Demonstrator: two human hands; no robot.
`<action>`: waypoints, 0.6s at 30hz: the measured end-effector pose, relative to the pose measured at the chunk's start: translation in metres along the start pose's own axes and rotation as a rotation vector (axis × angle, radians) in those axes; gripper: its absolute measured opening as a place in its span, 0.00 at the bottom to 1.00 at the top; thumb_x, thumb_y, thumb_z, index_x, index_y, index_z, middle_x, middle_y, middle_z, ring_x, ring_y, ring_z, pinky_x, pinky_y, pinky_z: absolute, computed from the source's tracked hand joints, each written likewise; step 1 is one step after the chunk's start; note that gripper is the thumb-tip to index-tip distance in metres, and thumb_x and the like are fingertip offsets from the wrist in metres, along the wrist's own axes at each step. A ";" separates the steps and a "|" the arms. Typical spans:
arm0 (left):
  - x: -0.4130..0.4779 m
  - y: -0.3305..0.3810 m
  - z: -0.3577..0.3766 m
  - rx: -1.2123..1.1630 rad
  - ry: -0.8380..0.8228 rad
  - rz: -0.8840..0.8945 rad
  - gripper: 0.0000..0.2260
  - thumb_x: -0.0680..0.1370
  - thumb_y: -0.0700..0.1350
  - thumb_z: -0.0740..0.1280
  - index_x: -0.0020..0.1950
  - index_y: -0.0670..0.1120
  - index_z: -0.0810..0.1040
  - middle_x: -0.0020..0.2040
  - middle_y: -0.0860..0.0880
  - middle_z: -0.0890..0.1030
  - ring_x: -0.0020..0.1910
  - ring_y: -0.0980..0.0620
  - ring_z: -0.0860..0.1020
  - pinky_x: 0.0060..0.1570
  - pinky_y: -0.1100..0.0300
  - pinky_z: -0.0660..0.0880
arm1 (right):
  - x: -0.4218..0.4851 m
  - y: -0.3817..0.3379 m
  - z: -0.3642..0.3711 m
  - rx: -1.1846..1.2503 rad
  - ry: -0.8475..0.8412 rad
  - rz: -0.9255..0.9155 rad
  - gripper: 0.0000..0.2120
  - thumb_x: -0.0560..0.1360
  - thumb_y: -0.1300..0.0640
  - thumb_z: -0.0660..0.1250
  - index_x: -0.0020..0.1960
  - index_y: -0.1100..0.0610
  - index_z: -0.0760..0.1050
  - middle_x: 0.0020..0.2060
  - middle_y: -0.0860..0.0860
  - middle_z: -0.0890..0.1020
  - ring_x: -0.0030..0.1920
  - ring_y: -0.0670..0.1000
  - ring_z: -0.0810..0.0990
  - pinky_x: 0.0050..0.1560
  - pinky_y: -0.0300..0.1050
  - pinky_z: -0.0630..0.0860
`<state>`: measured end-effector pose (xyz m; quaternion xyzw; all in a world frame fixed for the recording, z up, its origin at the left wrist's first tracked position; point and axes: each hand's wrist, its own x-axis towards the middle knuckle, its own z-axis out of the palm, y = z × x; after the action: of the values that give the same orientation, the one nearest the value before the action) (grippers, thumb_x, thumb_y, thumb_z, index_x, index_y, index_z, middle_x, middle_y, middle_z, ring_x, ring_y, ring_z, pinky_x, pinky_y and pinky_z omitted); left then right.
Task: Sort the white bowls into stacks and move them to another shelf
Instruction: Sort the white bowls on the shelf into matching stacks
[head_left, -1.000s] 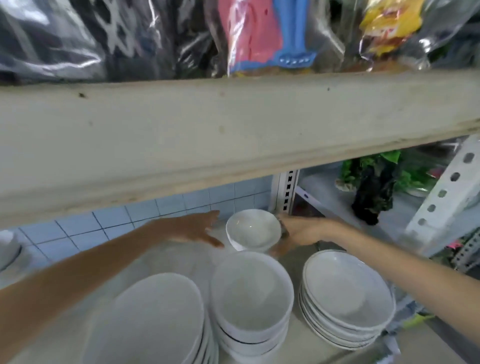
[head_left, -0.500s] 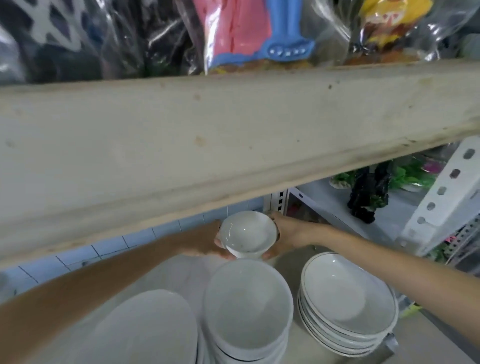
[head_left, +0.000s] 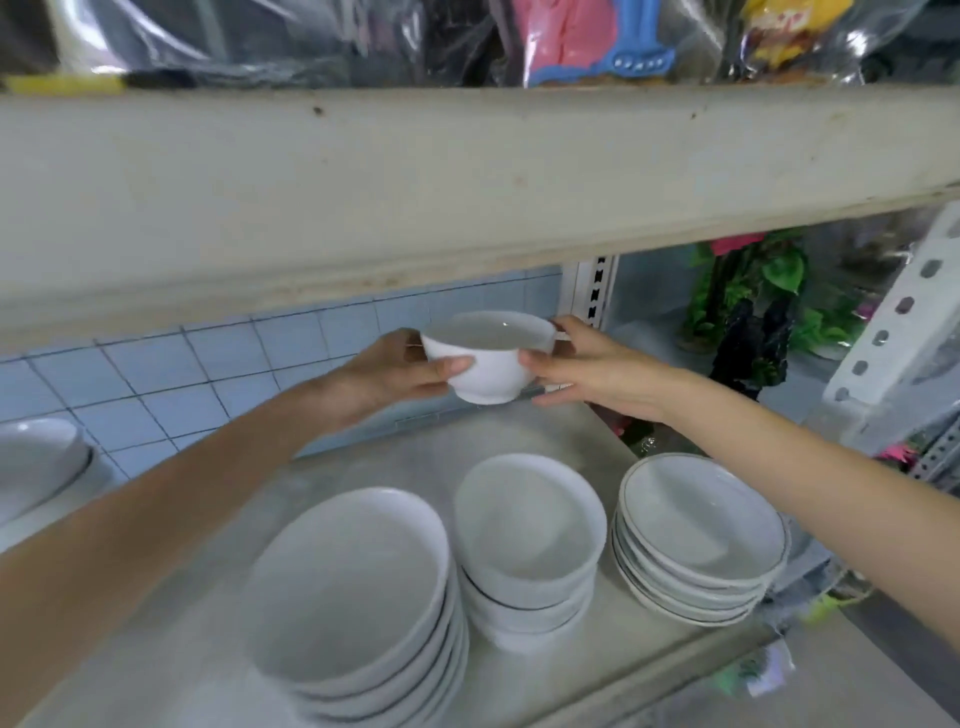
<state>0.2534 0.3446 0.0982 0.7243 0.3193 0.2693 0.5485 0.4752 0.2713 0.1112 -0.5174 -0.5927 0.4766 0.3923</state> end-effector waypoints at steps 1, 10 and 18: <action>-0.007 0.004 -0.001 -0.030 0.012 -0.013 0.33 0.52 0.61 0.80 0.52 0.51 0.77 0.46 0.58 0.85 0.49 0.60 0.82 0.46 0.68 0.78 | -0.003 -0.004 0.006 0.002 -0.003 -0.007 0.17 0.70 0.49 0.68 0.56 0.50 0.69 0.56 0.50 0.78 0.56 0.50 0.80 0.59 0.51 0.76; -0.075 0.028 -0.007 -0.142 0.128 -0.013 0.44 0.52 0.65 0.79 0.62 0.45 0.74 0.56 0.50 0.83 0.55 0.54 0.81 0.50 0.66 0.77 | -0.025 -0.042 0.053 0.008 -0.019 -0.062 0.06 0.76 0.48 0.62 0.45 0.45 0.65 0.49 0.47 0.77 0.53 0.54 0.80 0.60 0.53 0.75; -0.140 0.052 0.003 -0.172 0.283 0.036 0.48 0.56 0.63 0.79 0.69 0.40 0.68 0.62 0.46 0.79 0.59 0.50 0.79 0.57 0.60 0.76 | -0.054 -0.068 0.079 -0.052 -0.124 -0.148 0.41 0.60 0.36 0.66 0.66 0.56 0.66 0.60 0.53 0.77 0.56 0.51 0.80 0.59 0.53 0.76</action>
<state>0.1731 0.2269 0.1422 0.6351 0.3561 0.4046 0.5533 0.3919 0.2050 0.1602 -0.4516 -0.6647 0.4618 0.3754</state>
